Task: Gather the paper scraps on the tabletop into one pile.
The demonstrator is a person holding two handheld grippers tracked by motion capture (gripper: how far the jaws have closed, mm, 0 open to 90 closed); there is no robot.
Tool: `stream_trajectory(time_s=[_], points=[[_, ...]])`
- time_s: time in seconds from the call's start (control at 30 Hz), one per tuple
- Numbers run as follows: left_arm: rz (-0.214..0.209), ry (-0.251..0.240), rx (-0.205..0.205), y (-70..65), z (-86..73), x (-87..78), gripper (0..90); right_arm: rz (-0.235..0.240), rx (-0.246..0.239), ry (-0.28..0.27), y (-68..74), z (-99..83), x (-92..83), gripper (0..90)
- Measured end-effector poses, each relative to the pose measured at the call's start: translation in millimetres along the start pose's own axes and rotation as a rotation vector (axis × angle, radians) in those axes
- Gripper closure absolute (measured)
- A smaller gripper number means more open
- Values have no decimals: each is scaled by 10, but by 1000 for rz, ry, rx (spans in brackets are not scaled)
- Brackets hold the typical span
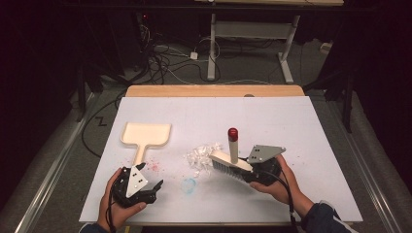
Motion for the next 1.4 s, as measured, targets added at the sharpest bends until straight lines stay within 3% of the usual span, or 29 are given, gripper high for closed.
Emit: stream_trajectory(time_s=[0.13,0.23,0.33,0.47,0.63,0.73,0.93,1.1,1.23,1.3,1.4], points=[[0,3,5,-12,-5,-16,190,-7,29,-46,-7,27,-222,679],[2,-1,1,-8,-7,-33,190,-60,53,-64,-55,21,-336,679],[1,-4,-4,1,-4,-28,190,-123,118,-80,-165,-11,-359,678],[-7,-4,-1,-2,1,-12,190,-311,128,-50,-286,-73,-220,678],[-12,-8,-1,4,8,-6,190,-424,173,-41,-388,-110,93,679],[-16,-14,-3,2,12,-9,190,-440,186,-46,-354,-87,303,679],[-24,-22,-6,7,6,-12,190,-432,166,-60,-90,80,689,677],[-26,-22,-7,9,-2,-14,191,-374,139,-90,134,237,838,678],[-29,-16,-3,3,-11,-11,191,-355,130,-107,121,280,764,679],[-27,-13,-2,2,-13,-13,190,-340,150,-121,59,284,638,679],[-23,-8,0,-1,-14,-16,190,-337,143,-140,-44,259,389,679]])
Point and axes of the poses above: each handheld gripper's, and its own axes: x roughly forward along the jaws, z roughly out of its top, y roughly to its left, the point moved 1 cm from there along x, roughly forward along the jaws, and after that the axes turned 9 degrees about x, right-handed, at the moved point
